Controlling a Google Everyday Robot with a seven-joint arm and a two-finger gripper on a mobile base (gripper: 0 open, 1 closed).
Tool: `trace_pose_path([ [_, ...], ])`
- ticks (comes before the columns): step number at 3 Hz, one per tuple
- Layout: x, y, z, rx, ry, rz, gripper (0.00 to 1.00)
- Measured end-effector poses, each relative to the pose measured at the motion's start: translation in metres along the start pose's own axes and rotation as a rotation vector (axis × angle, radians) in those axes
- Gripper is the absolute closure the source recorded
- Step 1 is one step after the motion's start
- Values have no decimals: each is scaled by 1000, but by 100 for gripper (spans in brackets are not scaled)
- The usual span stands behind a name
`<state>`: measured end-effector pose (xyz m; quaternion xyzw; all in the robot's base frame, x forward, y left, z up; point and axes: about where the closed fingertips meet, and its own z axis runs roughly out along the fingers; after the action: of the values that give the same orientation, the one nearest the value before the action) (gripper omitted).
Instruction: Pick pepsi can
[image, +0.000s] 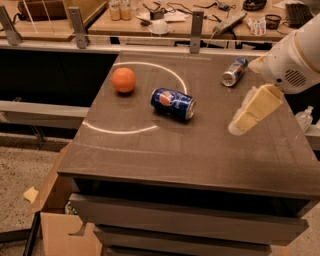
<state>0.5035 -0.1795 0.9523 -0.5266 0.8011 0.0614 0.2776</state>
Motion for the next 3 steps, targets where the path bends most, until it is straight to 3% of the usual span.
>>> trace_pose_path([
  [3,-53,-13,112,-30,-81,79,0],
])
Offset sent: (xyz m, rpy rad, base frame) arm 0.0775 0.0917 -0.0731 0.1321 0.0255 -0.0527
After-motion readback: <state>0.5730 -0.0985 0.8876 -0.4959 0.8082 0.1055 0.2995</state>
